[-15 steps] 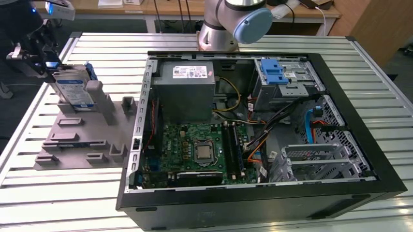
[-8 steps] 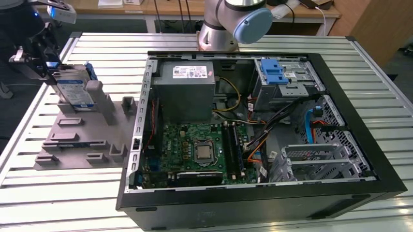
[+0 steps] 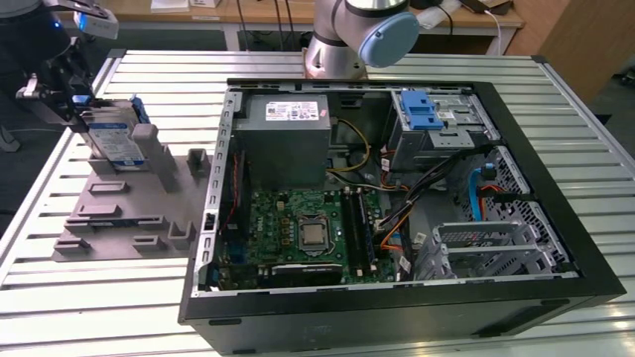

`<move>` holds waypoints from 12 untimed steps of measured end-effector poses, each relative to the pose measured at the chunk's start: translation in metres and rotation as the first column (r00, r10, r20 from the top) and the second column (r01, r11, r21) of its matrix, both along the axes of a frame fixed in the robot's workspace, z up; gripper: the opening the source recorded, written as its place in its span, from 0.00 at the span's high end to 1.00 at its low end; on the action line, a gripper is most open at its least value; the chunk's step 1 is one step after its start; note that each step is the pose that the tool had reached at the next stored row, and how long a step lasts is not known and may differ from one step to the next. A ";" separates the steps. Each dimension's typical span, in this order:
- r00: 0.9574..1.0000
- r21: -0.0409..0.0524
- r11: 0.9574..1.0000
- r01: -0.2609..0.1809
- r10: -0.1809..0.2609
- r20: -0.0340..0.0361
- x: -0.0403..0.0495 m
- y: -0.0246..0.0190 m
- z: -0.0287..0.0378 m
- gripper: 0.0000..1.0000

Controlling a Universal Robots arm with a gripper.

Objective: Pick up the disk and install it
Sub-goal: 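Pick up the disk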

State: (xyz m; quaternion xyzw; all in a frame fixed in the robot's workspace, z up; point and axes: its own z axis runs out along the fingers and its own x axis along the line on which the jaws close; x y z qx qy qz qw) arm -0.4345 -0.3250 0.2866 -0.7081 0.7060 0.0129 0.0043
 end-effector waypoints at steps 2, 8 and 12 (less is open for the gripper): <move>1.000 0.000 1.000 0.000 0.000 0.000 0.0000 0.0000 -0.0005 0.43; 1.000 0.000 1.000 0.000 0.000 0.000 0.0000 0.0000 -0.0009 0.49; 1.000 0.000 1.000 0.000 0.000 0.000 0.0000 0.0000 -0.0011 0.51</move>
